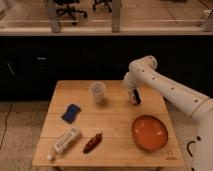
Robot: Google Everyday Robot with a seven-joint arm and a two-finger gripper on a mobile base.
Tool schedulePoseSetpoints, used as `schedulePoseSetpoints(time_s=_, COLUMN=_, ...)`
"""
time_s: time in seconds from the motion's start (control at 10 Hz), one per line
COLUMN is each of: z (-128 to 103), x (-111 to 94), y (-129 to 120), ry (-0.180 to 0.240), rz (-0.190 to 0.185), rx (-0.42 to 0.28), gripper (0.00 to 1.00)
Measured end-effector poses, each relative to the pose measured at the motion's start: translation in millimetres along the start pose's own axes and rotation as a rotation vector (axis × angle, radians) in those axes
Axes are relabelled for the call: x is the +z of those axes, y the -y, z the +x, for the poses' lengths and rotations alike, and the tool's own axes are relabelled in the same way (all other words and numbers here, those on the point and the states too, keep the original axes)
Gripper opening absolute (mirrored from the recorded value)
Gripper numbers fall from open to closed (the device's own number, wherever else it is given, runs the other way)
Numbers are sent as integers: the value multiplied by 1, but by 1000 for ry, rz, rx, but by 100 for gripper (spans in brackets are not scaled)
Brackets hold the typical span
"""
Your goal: Knock the eraser over
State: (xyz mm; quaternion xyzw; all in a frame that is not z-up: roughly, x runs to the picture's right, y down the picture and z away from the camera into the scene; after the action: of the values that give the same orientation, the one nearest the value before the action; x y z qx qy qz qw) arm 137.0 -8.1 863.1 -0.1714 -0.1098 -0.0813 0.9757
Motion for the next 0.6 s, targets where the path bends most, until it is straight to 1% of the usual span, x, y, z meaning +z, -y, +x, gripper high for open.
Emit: schedulePoseSetpoints(time_s=0.6, z=3, x=0, y=-2, ry=9, rz=-2, rx=-6, gripper=0)
